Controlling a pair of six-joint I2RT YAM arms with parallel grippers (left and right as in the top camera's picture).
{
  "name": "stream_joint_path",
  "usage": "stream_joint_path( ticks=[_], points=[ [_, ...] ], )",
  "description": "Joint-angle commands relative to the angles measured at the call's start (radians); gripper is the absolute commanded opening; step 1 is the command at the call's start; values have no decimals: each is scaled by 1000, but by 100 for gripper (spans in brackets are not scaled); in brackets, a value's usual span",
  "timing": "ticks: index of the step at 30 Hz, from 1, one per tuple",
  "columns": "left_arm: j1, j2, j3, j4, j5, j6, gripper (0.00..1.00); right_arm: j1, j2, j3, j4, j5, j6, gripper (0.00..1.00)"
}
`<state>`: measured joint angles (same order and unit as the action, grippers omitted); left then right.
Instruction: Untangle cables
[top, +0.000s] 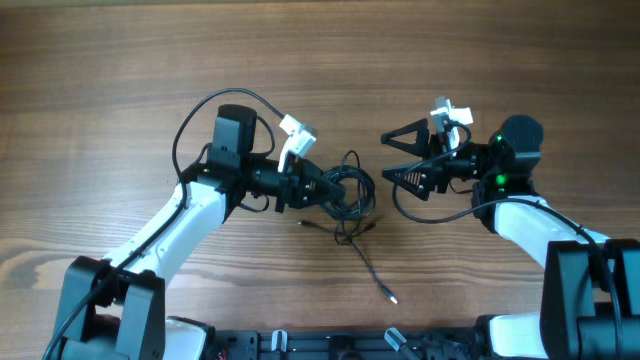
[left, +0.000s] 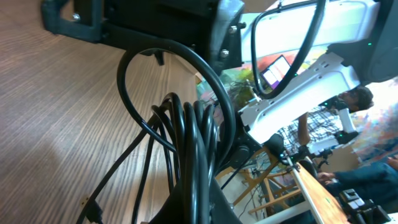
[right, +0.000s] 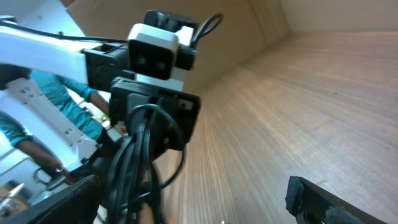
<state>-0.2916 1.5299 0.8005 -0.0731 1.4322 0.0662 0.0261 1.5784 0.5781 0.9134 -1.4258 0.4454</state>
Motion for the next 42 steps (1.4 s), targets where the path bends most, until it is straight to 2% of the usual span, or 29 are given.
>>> stream_joint_path(
  ticks=[1, 5, 12, 17, 21, 23, 28, 31, 32, 35, 36, 37, 38, 40, 42],
  points=[
    [0, -5, 4, 6, 53, 4, 4, 62, 10, 9, -6, 162, -52, 91],
    [-22, -5, 4, 6, 52, 4, 4, 151, 10, 9, -6, 385, -53, 85],
    [-73, -5, 4, 6, 52, 4, 4, 208, 10, 9, -19, 568, -49, 84],
    [-97, -5, 4, 6, 52, 4, 4, 220, 10, 9, -42, 615, -51, 84],
    [-98, -5, 4, 5, 53, -31, 4, 210, 10, 9, -166, 1021, -35, 85],
    [-97, -5, 4, 2, 53, -31, 4, 177, 10, 9, -273, 1272, 33, 89],
    [-97, -5, 4, 3, 38, -29, 4, 67, 10, 9, -330, 1291, 29, 93],
    [-97, -5, 4, 2, -29, -30, 4, 38, 10, 9, -336, 1286, 29, 95],
    [-97, -5, 4, -2, -68, -30, 4, 32, 10, 9, -339, 1262, 29, 91],
    [-97, -5, 4, -17, -238, -60, 4, 32, 10, 9, -362, 1158, 29, 64],
    [-97, -5, 4, -17, -307, -101, 4, 32, 10, 9, -378, 1131, 29, 49],
    [-96, -5, 4, -17, -371, -142, 4, 32, 10, 9, -396, 1111, 30, 24],
    [-95, -5, 4, -18, -419, -172, 6, 32, 10, 9, -412, 1109, 30, 7],
    [-94, -5, 4, -16, -484, -183, 8, 32, 10, 9, -449, 1109, 40, 4],
    [-92, -5, 4, -17, -516, -184, 8, 32, 10, 9, -499, 1109, 113, 4]
  ],
)
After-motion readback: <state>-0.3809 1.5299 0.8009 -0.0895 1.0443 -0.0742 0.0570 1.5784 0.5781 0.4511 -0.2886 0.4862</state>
